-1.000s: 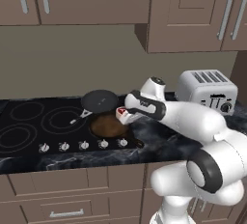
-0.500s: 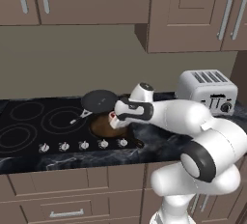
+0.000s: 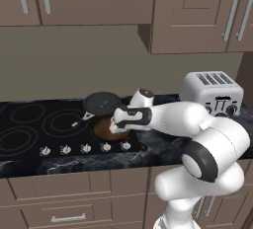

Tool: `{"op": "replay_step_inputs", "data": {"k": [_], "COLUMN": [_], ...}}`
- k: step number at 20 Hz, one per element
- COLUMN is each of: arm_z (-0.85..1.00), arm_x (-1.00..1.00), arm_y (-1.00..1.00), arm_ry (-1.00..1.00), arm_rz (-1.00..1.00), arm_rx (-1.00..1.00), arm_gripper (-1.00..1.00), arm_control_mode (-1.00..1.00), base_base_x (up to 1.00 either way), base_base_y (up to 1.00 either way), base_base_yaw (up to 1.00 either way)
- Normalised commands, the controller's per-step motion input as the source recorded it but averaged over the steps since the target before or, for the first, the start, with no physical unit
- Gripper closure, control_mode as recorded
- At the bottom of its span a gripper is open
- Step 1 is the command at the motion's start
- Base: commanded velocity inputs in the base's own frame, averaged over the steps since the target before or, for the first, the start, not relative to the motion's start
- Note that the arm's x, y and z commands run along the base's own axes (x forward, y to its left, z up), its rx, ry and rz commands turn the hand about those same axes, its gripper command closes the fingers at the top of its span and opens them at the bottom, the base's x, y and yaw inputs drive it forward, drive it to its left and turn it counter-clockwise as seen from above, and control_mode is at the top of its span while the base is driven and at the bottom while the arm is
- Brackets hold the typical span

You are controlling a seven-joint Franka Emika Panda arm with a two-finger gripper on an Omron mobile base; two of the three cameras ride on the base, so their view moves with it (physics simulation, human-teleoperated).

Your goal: Place both pans onto different burners. Then place the onion and the steak on different pans.

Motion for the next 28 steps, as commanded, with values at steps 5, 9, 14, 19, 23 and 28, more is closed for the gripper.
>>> {"op": "replay_step_inputs", "data": {"k": [5, 9, 14, 19, 23, 28], "arm_z": [-0.08, -0.16, -0.16, -0.14, -0.14, -0.25], "arm_x": [0.12, 0.09, 0.12, 0.22, 0.32, 0.33], "arm_y": [0.13, 0.13, 0.07, 0.01, 0.0, 0.04], "arm_ry": [0.0, 0.0, 0.0, 0.0, 0.0, 0.01], "arm_rz": [-0.08, -0.08, -0.08, -0.07, -0.07, -0.06], "arm_rx": [0.0, 0.0, -0.01, -0.01, 0.0, 0.0], "arm_gripper": [1.0, 1.0, 1.0, 1.0, 1.0, 1.0], "arm_control_mode": [-1.0, -1.0, -1.0, -1.0, -1.0, -1.0], "base_base_x": [0.0, 0.0, 0.0, 0.0, 0.0, 0.0], "base_base_y": [0.0, 0.0, 0.0, 0.0, 0.0, 0.0], "base_base_yaw": [0.0, 0.0, 0.0, 0.0, 0.0, 0.0]}}
